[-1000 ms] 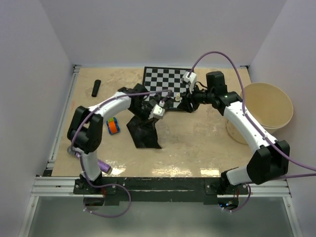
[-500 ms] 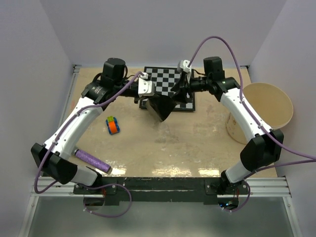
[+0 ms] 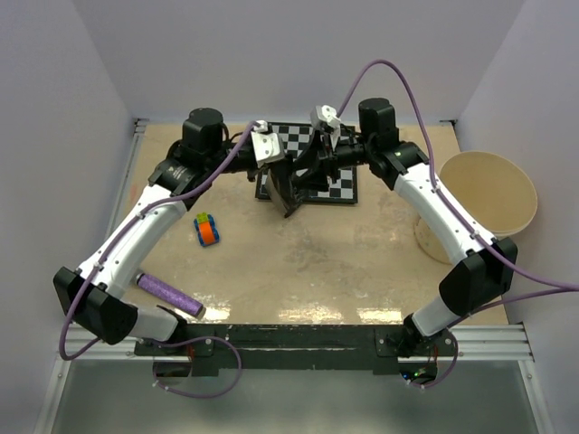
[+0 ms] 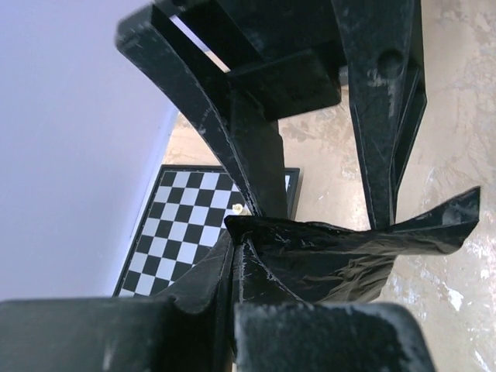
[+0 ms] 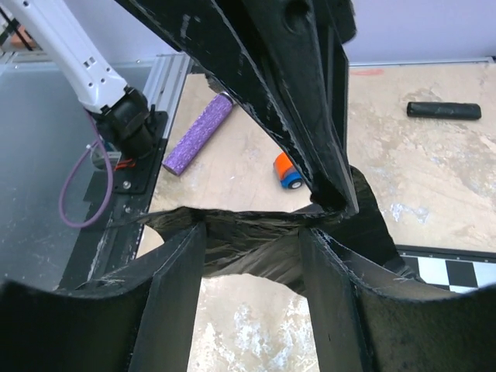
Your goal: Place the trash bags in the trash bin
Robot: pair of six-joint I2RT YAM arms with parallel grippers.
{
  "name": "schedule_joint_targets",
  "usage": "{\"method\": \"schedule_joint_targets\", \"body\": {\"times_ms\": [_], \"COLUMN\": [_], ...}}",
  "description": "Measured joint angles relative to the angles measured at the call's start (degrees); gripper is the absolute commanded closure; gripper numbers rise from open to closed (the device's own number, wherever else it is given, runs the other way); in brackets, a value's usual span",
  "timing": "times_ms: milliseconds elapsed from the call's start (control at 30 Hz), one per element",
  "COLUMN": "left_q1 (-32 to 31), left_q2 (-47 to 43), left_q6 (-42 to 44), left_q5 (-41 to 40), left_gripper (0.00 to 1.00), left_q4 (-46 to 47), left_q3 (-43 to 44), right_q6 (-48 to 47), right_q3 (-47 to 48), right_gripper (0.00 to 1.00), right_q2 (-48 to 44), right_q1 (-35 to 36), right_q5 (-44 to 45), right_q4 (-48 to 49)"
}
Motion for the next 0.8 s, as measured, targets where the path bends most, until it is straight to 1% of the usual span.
{"method": "schedule_joint_targets", "body": {"times_ms": [133, 300, 367, 633, 667, 800], "left_q1": [0.0, 0.0, 0.0, 0.2, 0.4, 0.9], "left_q2": [-0.7, -1.4, -1.7, -2.1, -2.1, -2.3], "left_q6": [-2.7, -5.9, -6.9, -9.8, -10.5, -13.0], "left_q5": [-0.7, -1.5, -1.9, -2.4, -2.5, -2.4], "left_gripper": [1.0, 1.0, 1.0, 1.0, 1.0, 1.0], "left_q4": [2.1, 4.2, 5.2, 6.9, 7.2, 8.7], "left_q3": [-0.5, -0.8, -1.0, -2.2, -2.3, -2.3], "right_q6": [3.8, 11.9, 15.4, 23.2, 23.6, 25.2], "right_q3": [-1.8, -3.6, -3.6, -3.6, -3.6, -3.6], "right_gripper": [0.45, 0.46, 0.48, 0.49, 0.5, 0.67], "right_q2": [0.0, 0.0, 0.0, 0.0, 0.0, 0.0], "right_q1": [0.0, 0.0, 0.0, 0.2, 0.3, 0.8], "right_q5": [1.6, 6.3, 6.7, 6.1, 6.0, 6.4], "right_q4": [3.7, 9.3, 12.1, 19.3, 19.6, 21.9]}}
